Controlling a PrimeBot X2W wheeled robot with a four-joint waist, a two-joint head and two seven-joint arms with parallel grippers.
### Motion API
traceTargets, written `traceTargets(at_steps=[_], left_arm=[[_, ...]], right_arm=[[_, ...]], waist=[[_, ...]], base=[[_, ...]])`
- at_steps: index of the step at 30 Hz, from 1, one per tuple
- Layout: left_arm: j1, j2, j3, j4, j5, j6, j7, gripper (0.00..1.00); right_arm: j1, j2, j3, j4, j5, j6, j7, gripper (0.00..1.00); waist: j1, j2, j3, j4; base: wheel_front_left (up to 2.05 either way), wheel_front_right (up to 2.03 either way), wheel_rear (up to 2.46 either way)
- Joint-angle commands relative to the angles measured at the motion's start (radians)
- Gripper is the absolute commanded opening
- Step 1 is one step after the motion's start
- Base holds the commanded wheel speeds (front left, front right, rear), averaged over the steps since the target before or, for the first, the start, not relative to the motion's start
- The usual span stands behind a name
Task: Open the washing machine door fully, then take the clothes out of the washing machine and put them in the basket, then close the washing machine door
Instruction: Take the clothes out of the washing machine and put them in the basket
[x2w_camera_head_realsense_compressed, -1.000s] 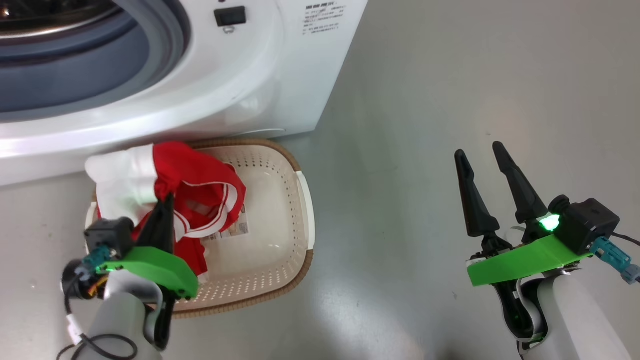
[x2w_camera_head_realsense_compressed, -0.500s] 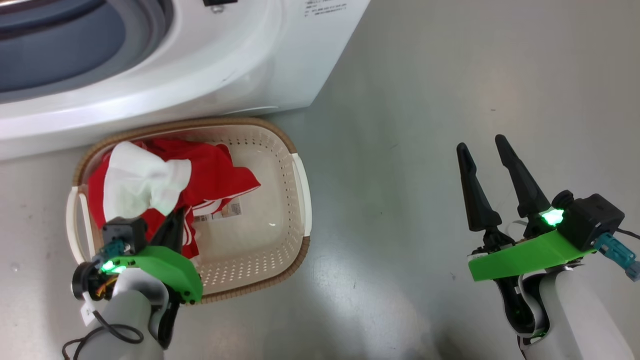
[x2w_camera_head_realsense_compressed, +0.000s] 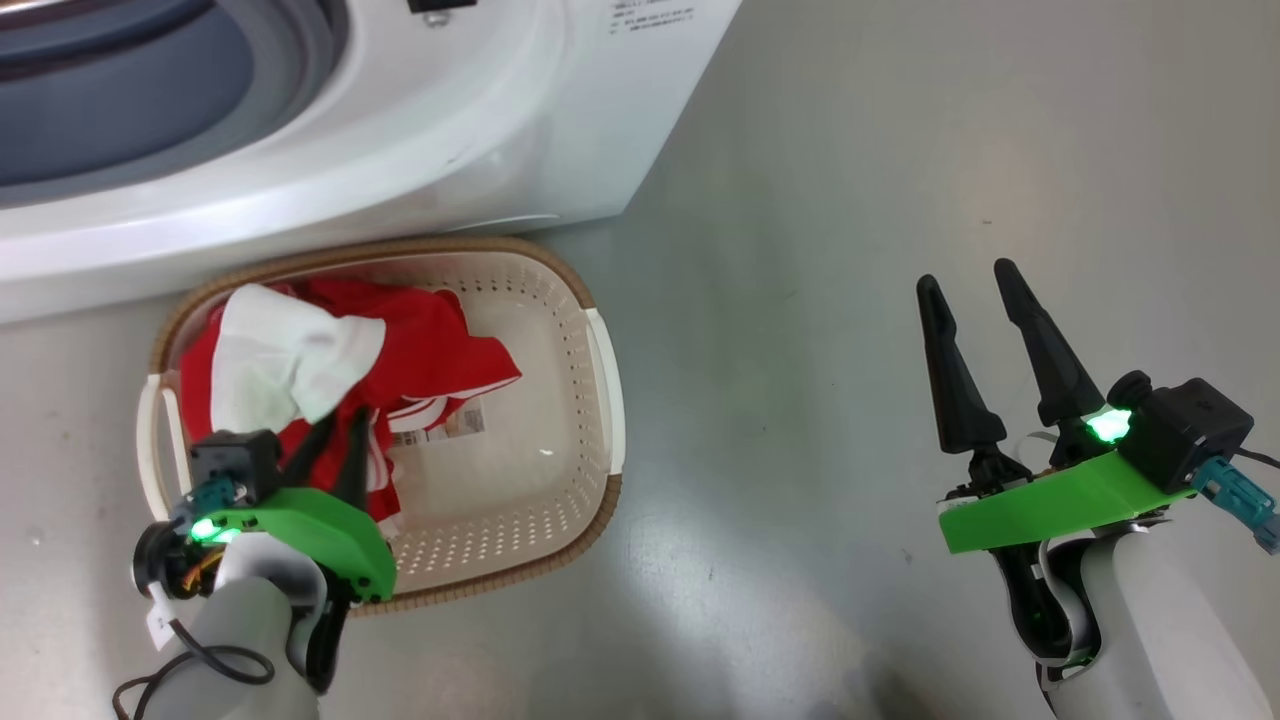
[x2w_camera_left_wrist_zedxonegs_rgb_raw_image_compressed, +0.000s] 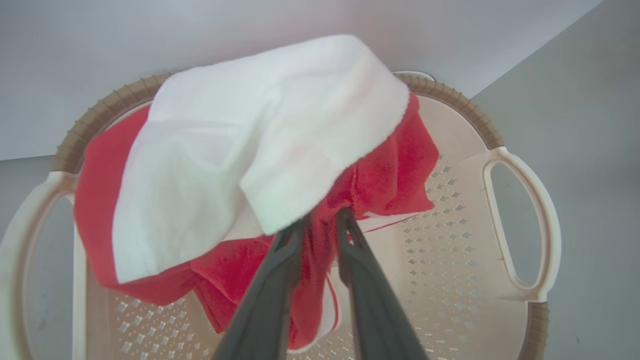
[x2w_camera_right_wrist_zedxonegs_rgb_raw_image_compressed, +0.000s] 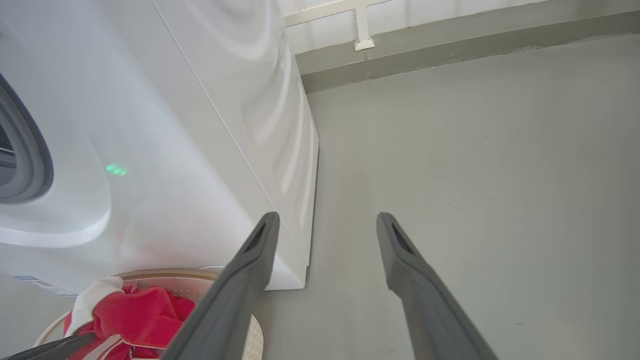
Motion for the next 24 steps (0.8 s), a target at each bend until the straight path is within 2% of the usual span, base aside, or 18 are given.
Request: traceTargets(at_steps=[1, 15, 24], left_arm=[[0.014, 0.023, 0.031, -0.022, -0.011, -0.006, -0.005, 1.00], [0.110, 0.015, 0.110, -0.117, -0.004, -0.006, -0.005, 1.00], [0.190, 0.002, 0.171, -0.227, 0.018, -0.006, -0.005, 1.00]], right_arm=[[0.007, 0.000, 0.017, -0.016, -0.007, 0.000, -0.006, 1.00], [0.045, 0.000, 0.009, 0.018, -0.015, 0.000, -0.006, 1.00], [0.097, 0.000, 0.000, 0.038, -0.030, 0.000, -0.006, 1.00]], waist=[[0.0000, -0.0001, -0.013, 0.005], [0.0000, -0.0001, -0.160, 0.025], [0.0000, -0.0001, -0.274, 0.043]], base=[[0.00, 0.00, 0.00], [0.00, 0.00, 0.00], [0.00, 0.00, 0.00]])
